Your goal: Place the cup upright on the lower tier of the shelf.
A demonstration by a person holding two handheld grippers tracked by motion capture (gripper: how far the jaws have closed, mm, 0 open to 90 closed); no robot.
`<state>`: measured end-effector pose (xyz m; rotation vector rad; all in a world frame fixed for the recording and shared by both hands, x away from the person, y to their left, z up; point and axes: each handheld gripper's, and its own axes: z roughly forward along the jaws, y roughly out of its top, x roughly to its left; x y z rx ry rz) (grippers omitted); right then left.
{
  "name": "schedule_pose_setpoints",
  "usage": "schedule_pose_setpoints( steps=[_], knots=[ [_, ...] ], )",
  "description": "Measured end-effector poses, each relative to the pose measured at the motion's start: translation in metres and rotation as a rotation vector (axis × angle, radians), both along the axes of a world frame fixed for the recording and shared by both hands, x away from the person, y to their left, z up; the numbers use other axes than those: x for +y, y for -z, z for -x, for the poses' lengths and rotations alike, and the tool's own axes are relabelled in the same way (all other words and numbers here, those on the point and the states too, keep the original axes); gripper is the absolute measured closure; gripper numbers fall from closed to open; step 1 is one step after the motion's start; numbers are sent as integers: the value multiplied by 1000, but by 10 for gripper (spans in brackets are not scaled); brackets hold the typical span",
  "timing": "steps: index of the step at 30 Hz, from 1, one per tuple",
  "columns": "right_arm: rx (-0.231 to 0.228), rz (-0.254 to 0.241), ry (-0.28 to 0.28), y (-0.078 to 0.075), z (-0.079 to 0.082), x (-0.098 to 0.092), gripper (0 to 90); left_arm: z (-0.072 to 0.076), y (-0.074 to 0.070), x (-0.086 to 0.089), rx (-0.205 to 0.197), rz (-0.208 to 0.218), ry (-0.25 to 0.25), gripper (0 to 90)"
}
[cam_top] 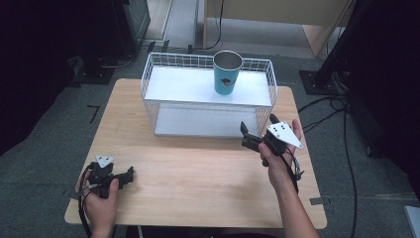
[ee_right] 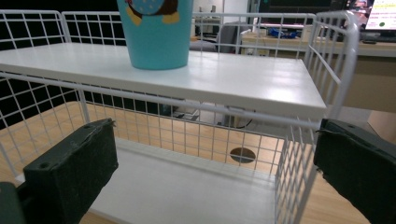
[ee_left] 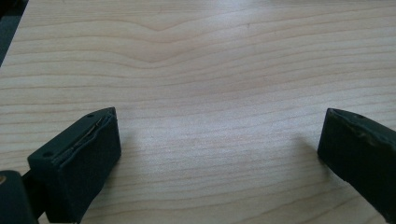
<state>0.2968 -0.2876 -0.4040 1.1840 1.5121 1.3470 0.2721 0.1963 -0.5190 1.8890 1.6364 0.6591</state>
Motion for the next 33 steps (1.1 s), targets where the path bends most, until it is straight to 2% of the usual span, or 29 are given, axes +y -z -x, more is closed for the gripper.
schedule_pose_setpoints(
  steps=[10, 15, 33],
  knots=[
    [46, 2, 32, 26, 13, -22, 0, 0, 0, 0, 1, -1, 1, 0],
    [57, 6, 46, 35, 17, -31, 0, 0, 0, 0, 1, -1, 1, 0],
    [140, 17, 102, 74, 38, -60, 0, 0, 0, -1, 0, 0, -2, 0]
  ],
)
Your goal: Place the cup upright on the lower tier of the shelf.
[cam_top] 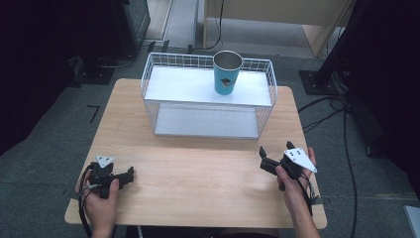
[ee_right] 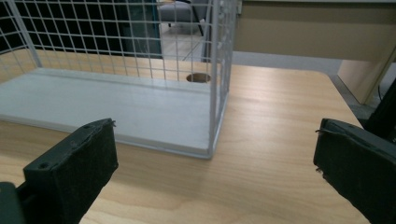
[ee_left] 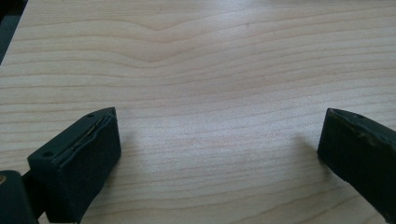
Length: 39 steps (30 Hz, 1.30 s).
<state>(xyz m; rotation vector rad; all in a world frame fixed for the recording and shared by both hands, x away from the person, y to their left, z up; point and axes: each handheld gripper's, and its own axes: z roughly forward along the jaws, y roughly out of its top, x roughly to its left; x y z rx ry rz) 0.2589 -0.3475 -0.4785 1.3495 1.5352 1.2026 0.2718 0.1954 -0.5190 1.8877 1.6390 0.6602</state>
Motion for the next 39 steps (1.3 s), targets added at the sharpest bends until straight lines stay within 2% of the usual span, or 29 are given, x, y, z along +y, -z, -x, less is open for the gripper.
schedule_pose_setpoints(
  steps=[19, 28, 33, 39],
  knots=[
    [77, 12, 84, 30, 27, -37, 0, 0, 0, 0, 0, 0, 0, 0],
    [142, 60, 107, 40, 40, -45, 0, 0, 0, 0, 0, 0, 0, 0],
    [197, 84, 118, 41, 44, -50, 0, 0, 0, 0, 0, 1, 0, 0],
    [350, 123, 95, 44, 47, -55, 0, 0, 0, 0, 0, 0, 0, 0]
  ],
)
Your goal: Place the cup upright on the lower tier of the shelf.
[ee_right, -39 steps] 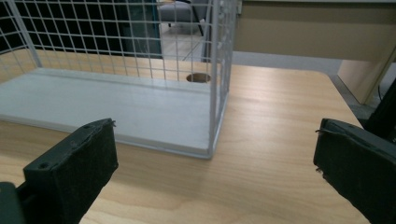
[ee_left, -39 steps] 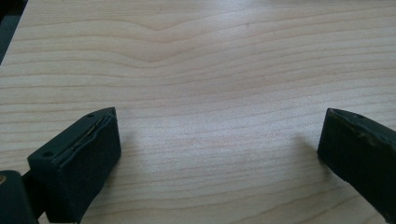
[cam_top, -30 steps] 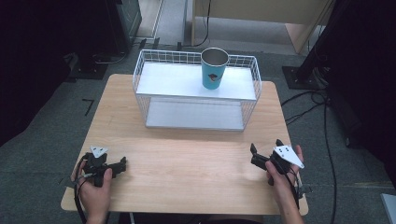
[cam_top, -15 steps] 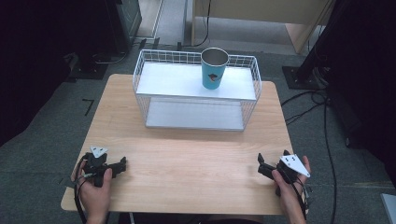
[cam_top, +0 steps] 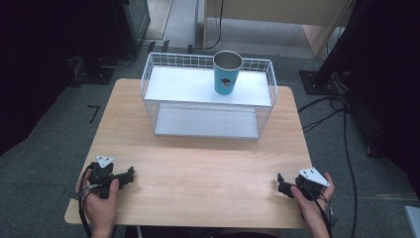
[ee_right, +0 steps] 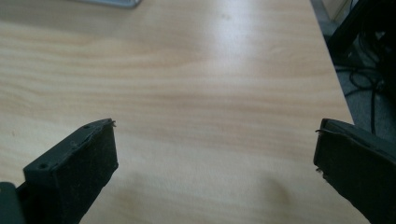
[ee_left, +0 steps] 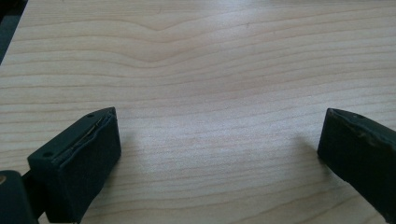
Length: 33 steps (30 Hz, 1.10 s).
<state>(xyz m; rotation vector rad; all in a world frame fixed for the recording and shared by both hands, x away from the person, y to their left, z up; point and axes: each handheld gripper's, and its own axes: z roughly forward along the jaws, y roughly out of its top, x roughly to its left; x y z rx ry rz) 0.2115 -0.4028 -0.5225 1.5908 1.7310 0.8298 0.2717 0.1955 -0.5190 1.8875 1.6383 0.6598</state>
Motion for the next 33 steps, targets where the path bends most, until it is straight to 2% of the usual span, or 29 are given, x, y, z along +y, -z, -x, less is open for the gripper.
schedule_pose_setpoints(
  steps=[6, 10, 18, 33],
  knots=[
    [112, 13, -3, 4, 4, -6, 0, 0, 0, 0, 0, 0, 0, 0],
    [145, -57, -9, 4, 7, -14, 0, 0, 0, 0, -1, 0, 0, 0],
    [143, -50, -22, 5, 9, -16, 0, 0, 0, 0, 0, 1, 0, 0],
    [144, -52, -5, 4, 9, -14, 0, 0, 0, 0, 0, 1, -1, 0]
  ],
)
